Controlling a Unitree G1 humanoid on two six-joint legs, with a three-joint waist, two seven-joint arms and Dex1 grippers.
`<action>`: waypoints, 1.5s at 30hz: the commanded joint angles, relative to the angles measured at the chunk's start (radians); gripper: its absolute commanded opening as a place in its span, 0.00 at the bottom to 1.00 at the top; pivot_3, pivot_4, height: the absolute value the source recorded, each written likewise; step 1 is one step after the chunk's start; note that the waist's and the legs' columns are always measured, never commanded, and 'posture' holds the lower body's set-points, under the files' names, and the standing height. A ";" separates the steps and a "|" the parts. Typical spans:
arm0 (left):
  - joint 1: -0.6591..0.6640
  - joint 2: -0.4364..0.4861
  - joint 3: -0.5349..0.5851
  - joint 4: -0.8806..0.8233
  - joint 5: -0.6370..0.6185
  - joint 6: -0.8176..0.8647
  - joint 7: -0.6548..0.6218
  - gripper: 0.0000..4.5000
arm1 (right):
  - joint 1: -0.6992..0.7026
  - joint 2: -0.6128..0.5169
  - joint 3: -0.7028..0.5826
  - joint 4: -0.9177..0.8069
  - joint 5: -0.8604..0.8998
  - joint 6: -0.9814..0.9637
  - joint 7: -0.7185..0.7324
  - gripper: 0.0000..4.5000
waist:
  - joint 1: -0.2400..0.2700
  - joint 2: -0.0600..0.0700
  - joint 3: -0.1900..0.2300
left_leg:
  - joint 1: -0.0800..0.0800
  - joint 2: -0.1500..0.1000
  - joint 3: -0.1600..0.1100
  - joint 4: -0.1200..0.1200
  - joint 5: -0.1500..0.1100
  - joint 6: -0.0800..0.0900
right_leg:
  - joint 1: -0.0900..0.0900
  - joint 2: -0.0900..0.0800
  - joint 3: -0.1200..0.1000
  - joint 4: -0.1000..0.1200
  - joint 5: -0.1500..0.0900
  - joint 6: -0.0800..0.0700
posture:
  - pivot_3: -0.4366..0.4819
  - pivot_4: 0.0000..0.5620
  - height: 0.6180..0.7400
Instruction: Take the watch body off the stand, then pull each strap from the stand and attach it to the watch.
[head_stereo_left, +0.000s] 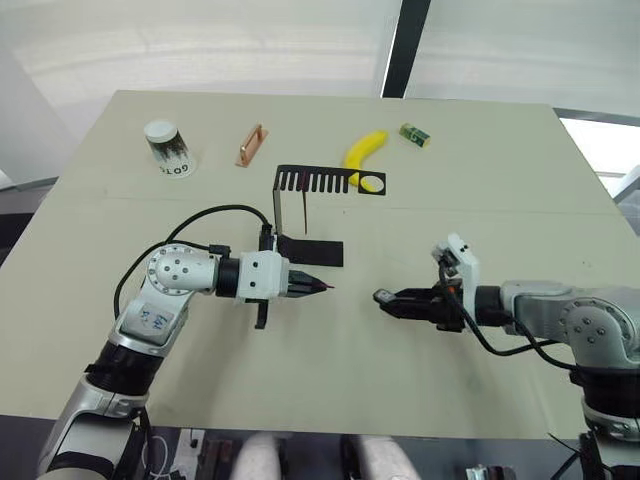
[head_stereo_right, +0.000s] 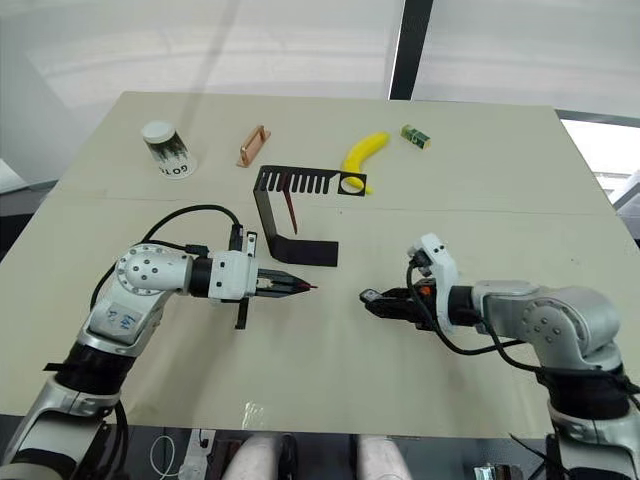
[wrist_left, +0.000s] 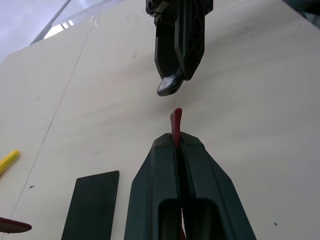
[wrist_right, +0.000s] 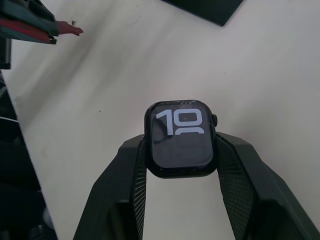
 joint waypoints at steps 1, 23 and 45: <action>0.012 0.006 0.003 -0.030 0.020 -0.019 0.019 0.00 | -0.055 0.023 -0.007 0.035 0.025 0.048 0.001 0.34 | 0.001 0.000 0.000 | 0.000 0.000 0.000 0.000 0.000 0.000 | 0.000 0.000 0.000 0.000 0.000 0.000 | 0.48 0.27 1.00; -0.011 -0.034 -0.022 -0.013 0.087 0.004 0.080 0.00 | -0.206 0.202 -0.093 0.216 0.051 0.209 -0.111 0.34 | -0.010 0.000 0.000 | -0.001 0.000 0.000 0.000 0.000 0.000 | -0.001 -0.001 -0.001 0.002 0.000 0.000 | 0.48 0.27 1.00; 0.004 -0.041 -0.037 -0.003 0.097 0.008 0.085 0.00 | -0.174 0.198 -0.105 0.196 0.153 0.209 -0.187 0.34 | -0.020 0.000 0.000 | -0.001 0.000 -0.001 -0.001 0.000 0.000 | -0.001 -0.001 -0.001 0.001 0.000 0.000 | 0.48 0.27 1.00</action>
